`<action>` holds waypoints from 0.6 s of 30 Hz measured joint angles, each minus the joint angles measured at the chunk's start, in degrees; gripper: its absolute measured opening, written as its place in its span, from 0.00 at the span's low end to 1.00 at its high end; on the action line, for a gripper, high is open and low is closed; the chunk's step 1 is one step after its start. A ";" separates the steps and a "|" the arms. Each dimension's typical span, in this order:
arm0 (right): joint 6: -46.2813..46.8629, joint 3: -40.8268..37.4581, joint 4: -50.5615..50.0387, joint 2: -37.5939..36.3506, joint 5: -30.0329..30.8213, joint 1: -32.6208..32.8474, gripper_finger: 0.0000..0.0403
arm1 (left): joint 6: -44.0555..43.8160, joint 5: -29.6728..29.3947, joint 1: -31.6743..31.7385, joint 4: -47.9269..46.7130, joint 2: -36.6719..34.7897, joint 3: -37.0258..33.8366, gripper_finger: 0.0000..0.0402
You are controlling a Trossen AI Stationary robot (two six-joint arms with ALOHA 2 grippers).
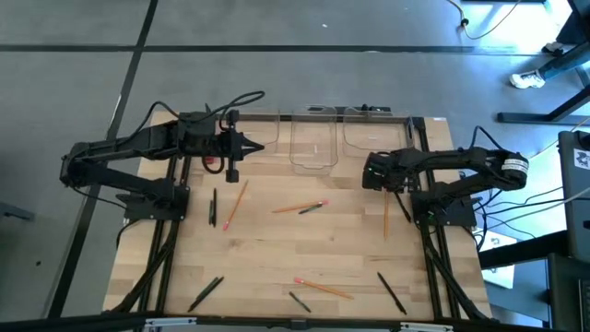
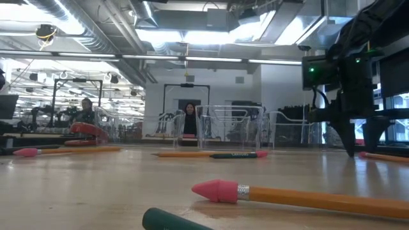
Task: Sort crayons/erasers/pens/pencils in bins
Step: Put the orange pencil into the right transparent bin
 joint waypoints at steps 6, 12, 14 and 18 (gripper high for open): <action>-1.51 -0.07 0.37 0.06 -0.04 0.00 0.41 | 0.00 0.00 0.00 0.00 0.00 0.00 0.00; -1.48 -0.11 0.84 0.03 -0.13 0.00 0.29 | 0.00 -0.02 0.02 -0.02 0.00 0.00 0.00; -1.60 -0.11 0.97 0.03 -0.17 0.00 0.24 | 0.00 0.00 0.01 -0.02 0.00 0.00 0.00; -3.48 -0.11 1.15 0.05 -0.25 0.00 0.16 | 0.00 -0.01 0.02 -0.01 0.00 0.00 0.00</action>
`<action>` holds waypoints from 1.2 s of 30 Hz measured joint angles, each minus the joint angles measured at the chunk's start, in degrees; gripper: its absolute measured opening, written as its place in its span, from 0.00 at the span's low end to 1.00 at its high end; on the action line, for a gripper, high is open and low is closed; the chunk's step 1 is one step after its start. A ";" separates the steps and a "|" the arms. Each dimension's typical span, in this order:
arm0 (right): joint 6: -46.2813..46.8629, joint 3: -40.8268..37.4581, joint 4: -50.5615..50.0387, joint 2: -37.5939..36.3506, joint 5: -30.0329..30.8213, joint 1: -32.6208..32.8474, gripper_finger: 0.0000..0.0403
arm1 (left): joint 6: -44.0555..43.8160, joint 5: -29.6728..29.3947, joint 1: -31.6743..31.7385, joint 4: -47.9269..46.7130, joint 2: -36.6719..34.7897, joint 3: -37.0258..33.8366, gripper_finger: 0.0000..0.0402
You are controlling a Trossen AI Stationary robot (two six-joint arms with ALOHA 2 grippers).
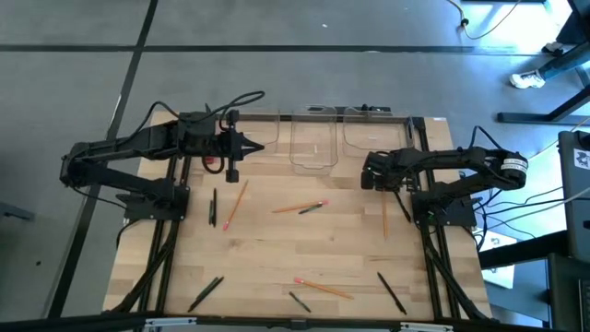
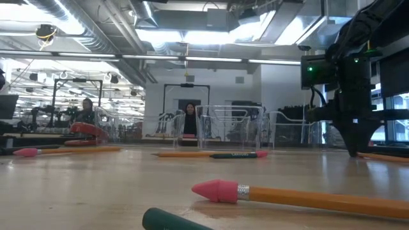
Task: Sort crayons/erasers/pens/pencils in bins
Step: Put the orange pencil into the right transparent bin
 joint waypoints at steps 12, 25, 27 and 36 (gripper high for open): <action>-1.27 -0.10 0.31 0.01 -0.36 0.02 0.11 | 0.00 0.00 0.00 -0.02 0.00 0.00 0.00; -5.52 4.41 -1.32 0.31 -2.89 0.04 0.11 | -0.04 0.01 0.00 -0.02 0.00 0.00 0.00; -5.61 5.16 -1.03 0.29 -3.55 0.04 0.11 | -0.04 0.01 0.00 -0.02 0.00 0.00 0.00; -7.91 8.31 -2.73 0.22 -3.62 0.07 0.10 | -0.09 0.01 0.00 -0.02 -0.02 0.00 0.00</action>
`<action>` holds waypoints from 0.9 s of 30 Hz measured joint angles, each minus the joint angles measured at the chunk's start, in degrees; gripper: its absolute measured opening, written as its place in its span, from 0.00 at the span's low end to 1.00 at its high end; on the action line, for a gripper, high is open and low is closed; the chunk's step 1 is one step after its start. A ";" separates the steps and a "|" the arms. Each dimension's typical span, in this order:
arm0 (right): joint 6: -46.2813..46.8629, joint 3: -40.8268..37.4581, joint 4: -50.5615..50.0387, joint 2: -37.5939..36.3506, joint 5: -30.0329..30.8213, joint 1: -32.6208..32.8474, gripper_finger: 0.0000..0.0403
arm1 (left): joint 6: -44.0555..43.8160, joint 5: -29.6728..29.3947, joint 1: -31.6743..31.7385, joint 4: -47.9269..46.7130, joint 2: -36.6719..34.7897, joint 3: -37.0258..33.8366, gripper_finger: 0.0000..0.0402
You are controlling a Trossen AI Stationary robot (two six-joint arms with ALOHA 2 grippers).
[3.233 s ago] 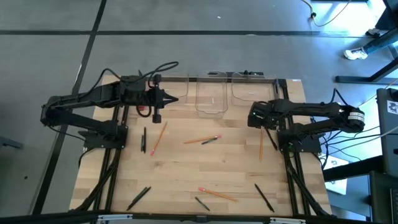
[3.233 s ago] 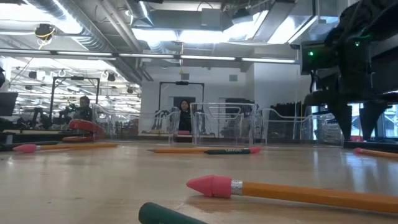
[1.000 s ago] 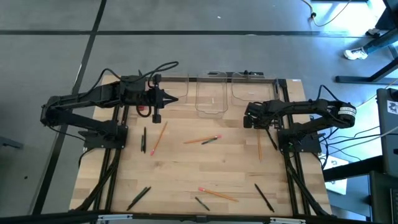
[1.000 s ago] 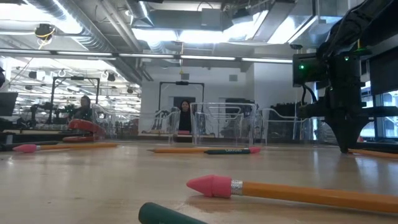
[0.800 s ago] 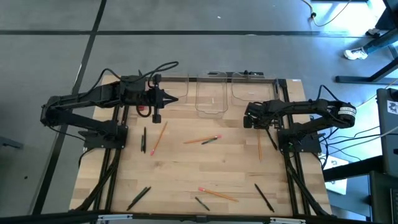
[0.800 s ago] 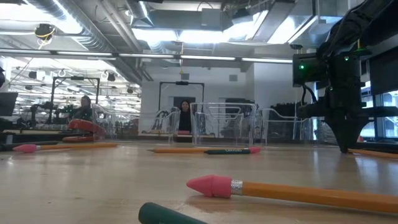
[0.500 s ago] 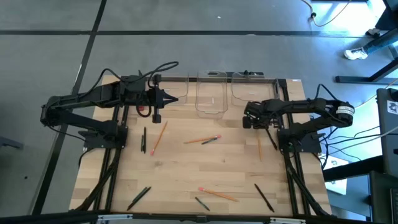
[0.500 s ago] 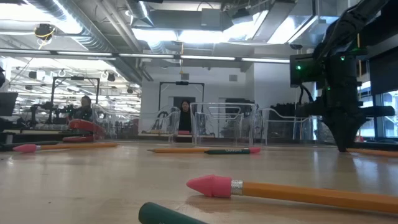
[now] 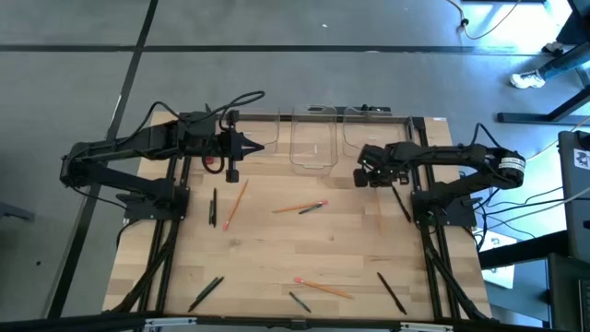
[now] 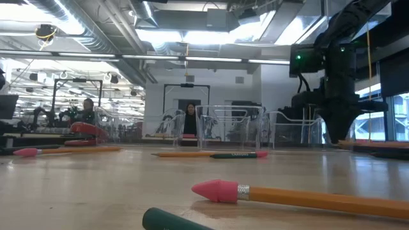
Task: Sort crayons/erasers/pens/pencils in bins
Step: Put the orange pencil into the right transparent bin
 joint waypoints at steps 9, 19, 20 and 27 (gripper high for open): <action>-3.24 5.34 -8.02 -0.07 0.17 0.54 0.10 | -0.11 0.00 0.00 -0.02 0.00 0.00 0.00; -4.24 14.16 -15.64 -0.10 0.15 4.54 0.10 | -0.13 0.00 0.00 -0.02 0.00 0.00 0.00; -4.96 15.27 -16.21 -0.11 0.13 4.90 0.10 | -0.13 0.00 -0.02 -0.02 0.00 0.00 0.00; -11.76 25.36 -21.07 -0.15 -0.95 5.82 0.10 | -3.27 -0.01 0.02 -0.02 0.01 0.00 0.00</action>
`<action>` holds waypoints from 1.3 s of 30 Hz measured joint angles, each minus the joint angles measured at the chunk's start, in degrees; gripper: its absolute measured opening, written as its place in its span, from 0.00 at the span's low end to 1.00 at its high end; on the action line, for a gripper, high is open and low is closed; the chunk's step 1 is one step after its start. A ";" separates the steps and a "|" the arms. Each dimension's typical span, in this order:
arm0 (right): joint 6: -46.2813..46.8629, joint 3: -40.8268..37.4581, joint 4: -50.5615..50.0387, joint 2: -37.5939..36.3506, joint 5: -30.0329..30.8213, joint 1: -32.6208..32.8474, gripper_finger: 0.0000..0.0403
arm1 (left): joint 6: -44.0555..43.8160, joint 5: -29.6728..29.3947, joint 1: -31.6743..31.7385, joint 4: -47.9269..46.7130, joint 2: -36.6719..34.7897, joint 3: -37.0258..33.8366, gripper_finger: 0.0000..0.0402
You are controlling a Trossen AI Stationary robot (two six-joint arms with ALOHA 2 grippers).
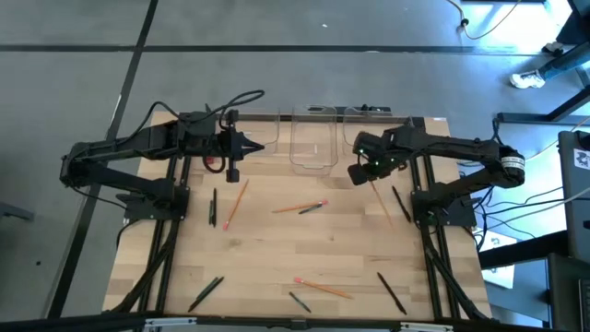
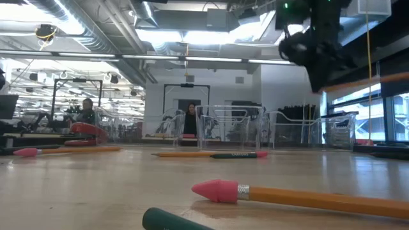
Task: Sort crayons/erasers/pens/pencils in bins
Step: Put the orange pencil into the right transparent bin
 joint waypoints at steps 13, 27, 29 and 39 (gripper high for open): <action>-33.70 12.56 -0.44 0.00 4.84 -11.99 0.10 | -1.28 -2.81 0.00 0.02 0.00 0.00 0.00; -72.66 12.59 14.25 7.29 11.41 -21.21 0.10 | -5.21 -10.67 0.00 1.01 2.35 0.07 0.00; -76.00 12.59 16.39 8.84 11.19 -22.16 0.10 | -6.14 -10.73 0.23 1.10 2.85 0.07 0.00; -81.91 12.57 19.36 19.90 10.08 -26.90 0.10 | -6.19 -12.46 1.77 2.22 5.06 0.07 0.00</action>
